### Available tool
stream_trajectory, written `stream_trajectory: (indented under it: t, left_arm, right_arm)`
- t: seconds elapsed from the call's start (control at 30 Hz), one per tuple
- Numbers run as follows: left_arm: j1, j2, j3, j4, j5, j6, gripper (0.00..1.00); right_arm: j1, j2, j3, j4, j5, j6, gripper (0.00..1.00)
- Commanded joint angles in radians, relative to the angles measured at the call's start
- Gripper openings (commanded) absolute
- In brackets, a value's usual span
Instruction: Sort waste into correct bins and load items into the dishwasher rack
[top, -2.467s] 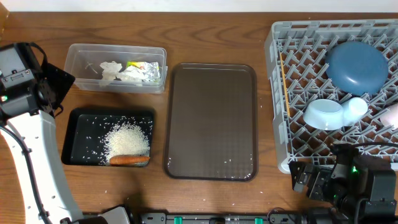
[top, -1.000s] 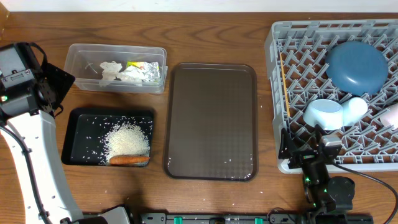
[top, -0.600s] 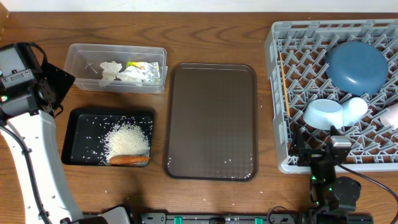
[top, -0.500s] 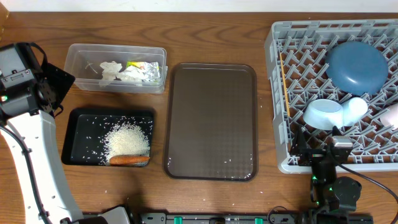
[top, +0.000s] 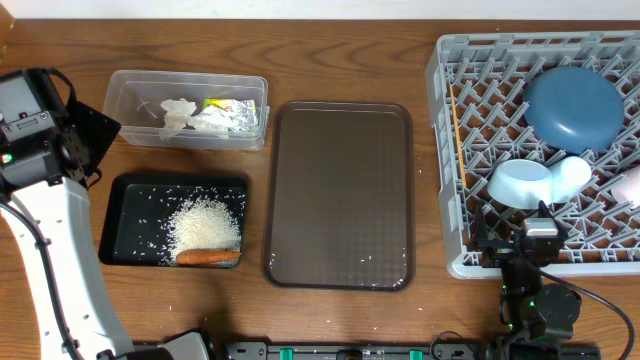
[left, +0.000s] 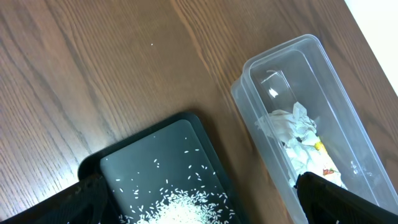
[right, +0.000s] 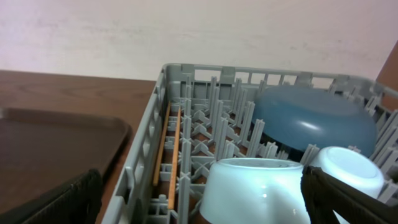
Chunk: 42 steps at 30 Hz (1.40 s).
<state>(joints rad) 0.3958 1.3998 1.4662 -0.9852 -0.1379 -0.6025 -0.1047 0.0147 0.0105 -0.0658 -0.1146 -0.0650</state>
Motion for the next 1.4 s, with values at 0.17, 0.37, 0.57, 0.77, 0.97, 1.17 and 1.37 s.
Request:
stream_trajectory:
  t: [0.17,0.37,0.57,0.77,0.97,1.17,1.37]
  left_arm:
    - [0.004,0.005,0.01,-0.002,-0.013,-0.001,1.0]
    - [0.004,0.005,0.01,-0.002,-0.013,-0.001,1.0]
    - [0.004,0.005,0.01,-0.002,-0.013,-0.001,1.0]
    - [0.004,0.005,0.01,-0.002,-0.013,-0.001,1.0]
    - [0.004,0.005,0.01,-0.002,-0.013,-0.001,1.0]
    - [0.004,0.005,0.01,-0.002,-0.013,-0.001,1.0]
    - [0.004,0.006,0.01,-0.002,-0.013,-0.001,1.0]
  right_arm:
    - [-0.01,-0.009,-0.005,-0.002,0.005,0.05,0.99]
    - [-0.01,-0.009,-0.005,0.0,0.005,0.05,0.99]
    - [-0.01,-0.009,-0.005,0.0,0.005,0.05,0.99]
    - [-0.01,-0.009,-0.005,0.0,0.005,0.05,0.99]
    - [-0.01,-0.009,-0.005,0.0,0.005,0.05,0.99]
    - [-0.01,-0.009,-0.005,0.0,0.005,0.05,0.99]
    - [-0.01,-0.009,-0.005,0.0,0.005,0.05,0.99]
